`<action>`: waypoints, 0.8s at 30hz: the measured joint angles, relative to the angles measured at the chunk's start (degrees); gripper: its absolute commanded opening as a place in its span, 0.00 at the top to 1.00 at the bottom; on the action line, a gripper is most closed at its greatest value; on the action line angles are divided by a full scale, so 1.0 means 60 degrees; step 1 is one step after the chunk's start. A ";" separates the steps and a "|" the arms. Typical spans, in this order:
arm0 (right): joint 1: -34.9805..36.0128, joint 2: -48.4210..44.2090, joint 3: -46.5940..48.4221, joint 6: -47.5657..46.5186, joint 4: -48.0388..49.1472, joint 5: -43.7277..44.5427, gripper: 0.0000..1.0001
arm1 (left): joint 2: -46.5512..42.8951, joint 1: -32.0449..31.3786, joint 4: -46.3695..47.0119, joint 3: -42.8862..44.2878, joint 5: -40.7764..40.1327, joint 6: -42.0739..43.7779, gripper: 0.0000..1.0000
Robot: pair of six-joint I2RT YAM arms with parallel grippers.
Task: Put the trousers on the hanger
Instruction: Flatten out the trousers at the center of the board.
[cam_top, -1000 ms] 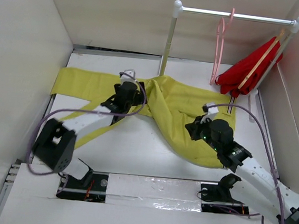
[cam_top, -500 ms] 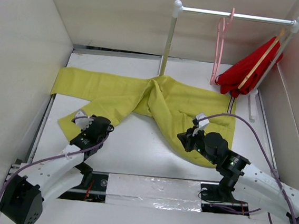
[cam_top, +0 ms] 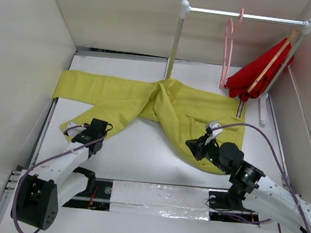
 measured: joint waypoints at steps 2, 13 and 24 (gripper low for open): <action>0.0000 -0.0131 -0.0149 -0.0004 0.0025 -0.0102 0.89 | 0.0481 0.0142 0.0138 0.0215 0.0062 0.0025 0.46; 0.0000 -0.0543 -0.0397 0.0018 0.0033 -0.0204 0.89 | 0.1789 0.0280 0.1789 0.0401 0.0226 0.0667 1.00; 0.0000 -0.1013 -0.0889 0.0095 -0.0055 -0.0215 0.89 | 0.1774 0.0714 0.2084 0.1005 -0.0667 0.2135 1.00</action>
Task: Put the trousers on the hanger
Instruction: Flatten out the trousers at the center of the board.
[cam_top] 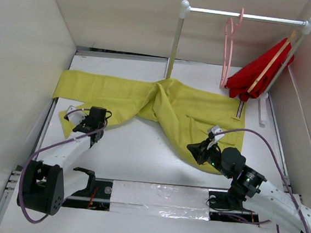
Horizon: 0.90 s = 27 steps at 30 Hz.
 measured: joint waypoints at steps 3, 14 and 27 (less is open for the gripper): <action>0.0000 -0.0004 0.0000 -0.0004 -0.0007 -0.0033 0.89 | -0.0608 0.0029 -0.0492 0.0685 -0.0138 0.0433 1.00; 0.0000 -0.0131 0.0459 0.0182 -0.1067 0.0255 0.89 | -0.3588 -0.0022 -0.1534 0.6604 -0.0579 0.2929 1.00; -0.0102 0.0565 0.1326 0.0211 -0.1537 0.1330 0.79 | -0.3151 -0.0026 -0.2743 0.7577 -0.0248 0.3934 1.00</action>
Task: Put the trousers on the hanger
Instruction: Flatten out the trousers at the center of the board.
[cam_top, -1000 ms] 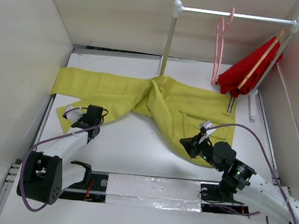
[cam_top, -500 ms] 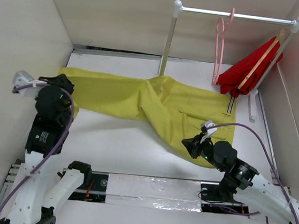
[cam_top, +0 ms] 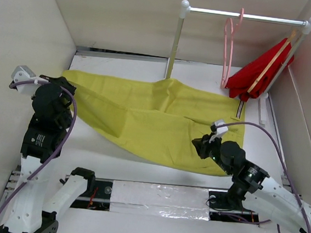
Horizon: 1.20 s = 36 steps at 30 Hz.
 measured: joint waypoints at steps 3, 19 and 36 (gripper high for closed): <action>-0.0412 0.0492 0.0029 -0.0004 0.0029 0.0029 0.78 | 0.0277 0.0000 0.0102 -0.0120 -0.0506 0.0215 1.00; -0.2055 0.0506 -0.0197 -0.0036 0.0368 -0.0794 0.76 | 0.6579 0.2350 0.1541 -0.0328 -0.0463 0.0823 0.99; -0.1912 0.0117 -0.0390 -0.0146 0.0754 -0.1417 0.73 | 0.8783 0.2350 0.1883 0.1228 0.1406 0.2044 0.39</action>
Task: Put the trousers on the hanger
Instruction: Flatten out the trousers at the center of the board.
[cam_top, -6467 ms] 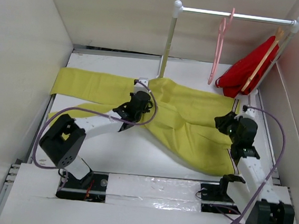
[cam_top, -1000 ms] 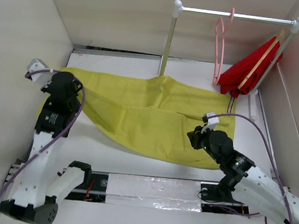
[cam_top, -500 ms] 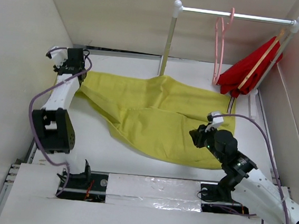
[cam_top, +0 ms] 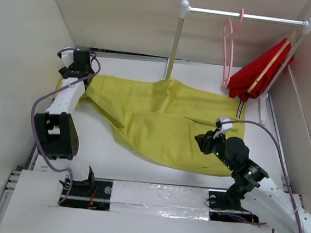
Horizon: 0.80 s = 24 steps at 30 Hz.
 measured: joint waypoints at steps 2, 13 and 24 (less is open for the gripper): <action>0.0015 0.0033 -0.0018 -0.0040 0.0033 -0.0091 0.73 | -0.0765 0.0062 0.0153 -0.0703 0.0200 -0.0135 0.43; 0.0066 -0.0780 -0.0339 -0.0131 0.0204 -0.0517 0.73 | -0.3942 0.0211 0.0368 -0.4630 0.0087 -0.1005 0.55; 0.0138 -0.0510 -0.0339 -0.0142 0.0321 -0.0816 0.73 | -0.0539 0.0280 0.0033 -0.3574 -0.0368 -0.0484 0.44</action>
